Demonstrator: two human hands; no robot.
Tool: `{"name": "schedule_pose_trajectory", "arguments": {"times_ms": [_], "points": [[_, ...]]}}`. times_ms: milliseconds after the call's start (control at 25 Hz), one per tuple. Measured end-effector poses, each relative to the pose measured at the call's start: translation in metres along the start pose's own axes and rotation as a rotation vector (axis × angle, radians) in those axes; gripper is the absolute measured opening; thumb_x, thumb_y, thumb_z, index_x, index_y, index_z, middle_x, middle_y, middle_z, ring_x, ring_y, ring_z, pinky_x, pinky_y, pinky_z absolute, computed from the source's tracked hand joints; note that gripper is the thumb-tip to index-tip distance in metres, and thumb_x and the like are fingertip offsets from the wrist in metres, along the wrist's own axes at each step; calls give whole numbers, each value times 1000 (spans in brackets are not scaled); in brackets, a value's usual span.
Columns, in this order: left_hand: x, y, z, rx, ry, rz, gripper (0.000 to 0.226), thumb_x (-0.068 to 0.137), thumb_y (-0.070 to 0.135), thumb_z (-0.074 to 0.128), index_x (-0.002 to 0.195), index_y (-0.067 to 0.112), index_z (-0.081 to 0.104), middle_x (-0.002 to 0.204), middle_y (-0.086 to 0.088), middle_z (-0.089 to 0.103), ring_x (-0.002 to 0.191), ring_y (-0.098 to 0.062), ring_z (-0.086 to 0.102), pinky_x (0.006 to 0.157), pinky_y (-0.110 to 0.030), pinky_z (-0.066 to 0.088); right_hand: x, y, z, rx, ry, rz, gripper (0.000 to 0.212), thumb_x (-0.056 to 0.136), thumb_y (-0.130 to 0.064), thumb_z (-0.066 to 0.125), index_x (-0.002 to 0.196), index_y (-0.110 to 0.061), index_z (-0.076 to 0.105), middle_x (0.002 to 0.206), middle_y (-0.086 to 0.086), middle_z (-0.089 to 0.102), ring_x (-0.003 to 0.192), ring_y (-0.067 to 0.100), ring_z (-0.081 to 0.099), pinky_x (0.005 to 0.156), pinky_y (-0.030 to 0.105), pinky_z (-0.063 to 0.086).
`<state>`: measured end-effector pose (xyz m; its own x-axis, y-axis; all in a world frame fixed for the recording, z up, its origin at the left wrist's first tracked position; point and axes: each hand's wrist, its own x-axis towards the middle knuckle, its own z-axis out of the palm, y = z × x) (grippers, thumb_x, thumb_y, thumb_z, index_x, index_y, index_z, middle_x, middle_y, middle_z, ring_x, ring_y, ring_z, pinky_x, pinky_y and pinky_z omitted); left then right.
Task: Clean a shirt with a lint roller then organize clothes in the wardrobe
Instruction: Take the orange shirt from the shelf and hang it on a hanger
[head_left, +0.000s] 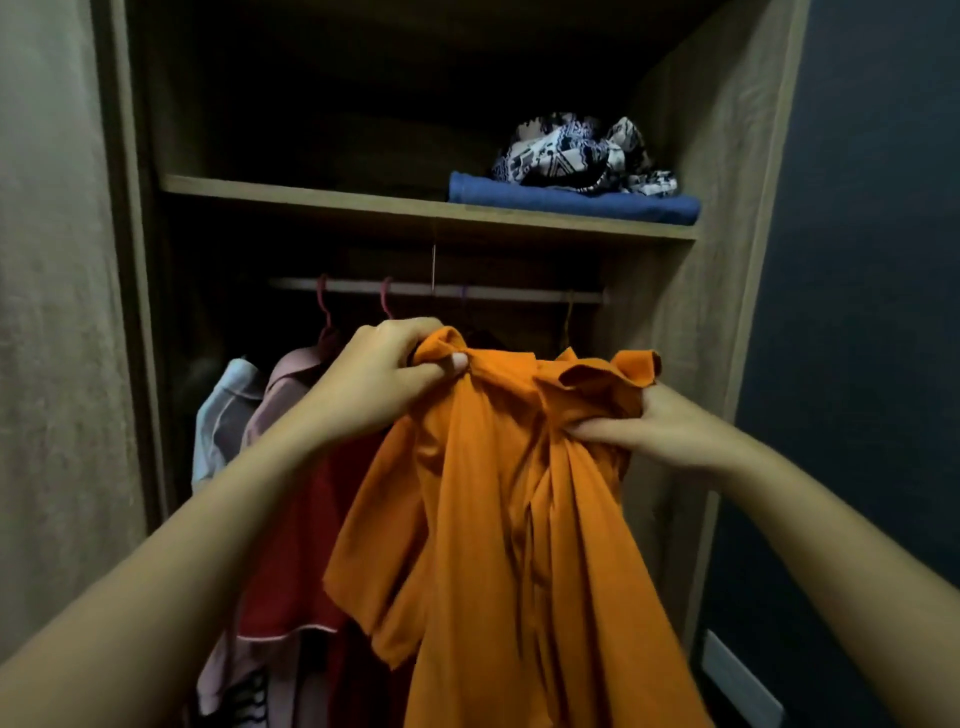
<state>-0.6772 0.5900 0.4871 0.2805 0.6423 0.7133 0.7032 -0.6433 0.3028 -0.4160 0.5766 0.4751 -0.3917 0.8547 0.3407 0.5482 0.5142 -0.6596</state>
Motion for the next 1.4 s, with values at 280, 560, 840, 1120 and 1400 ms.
{"name": "schedule_pose_trajectory", "arguments": {"times_ms": [280, 560, 840, 1120, 1400], "points": [[-22, 36, 46, -637, -158, -152, 18, 93, 20, 55, 85, 8, 64, 73, -1, 58, 69, -9, 55, 63, -22, 45, -23, 18, -4, -15, -392, 192, 95, 67, -56, 66, 142, -46, 10, 139, -17, 24, 130, 7, 27, 99, 27, 35], [-25, 47, 55, -570, -90, -171, 17, 92, 22, 58, 81, 11, 66, 69, 0, 58, 64, -6, 53, 62, -21, 44, -30, 46, 45, -60, -212, -104, 30, 81, -46, 60, 94, -19, 62, 101, -4, 66, 98, 10, 62, 94, 45, 48], [-18, 23, 33, -367, 165, -317, 22, 91, 27, 59, 75, 12, 63, 62, -1, 51, 56, -9, 44, 51, -23, 34, -29, 32, 61, 136, -261, -236, 22, 70, -32, 55, 63, -20, 38, 68, -2, 44, 65, 9, 45, 64, 24, 40], [-33, -13, 27, -8, 278, -438, 16, 83, 28, 66, 78, 13, 64, 71, -6, 64, 75, -24, 63, 65, -33, 47, -33, 35, 36, -300, -221, 86, 41, 90, -57, 32, 75, -27, 55, 77, -2, 59, 74, 13, 59, 78, 33, 47], [-35, 8, 27, -113, 75, -275, 6, 86, 29, 66, 87, 24, 70, 80, 0, 69, 60, -10, 65, 54, -15, 53, -22, 20, 0, -918, -65, 307, 23, 81, -26, 61, 100, -13, 64, 99, 4, 55, 76, 18, 57, 61, 27, 46]]}}
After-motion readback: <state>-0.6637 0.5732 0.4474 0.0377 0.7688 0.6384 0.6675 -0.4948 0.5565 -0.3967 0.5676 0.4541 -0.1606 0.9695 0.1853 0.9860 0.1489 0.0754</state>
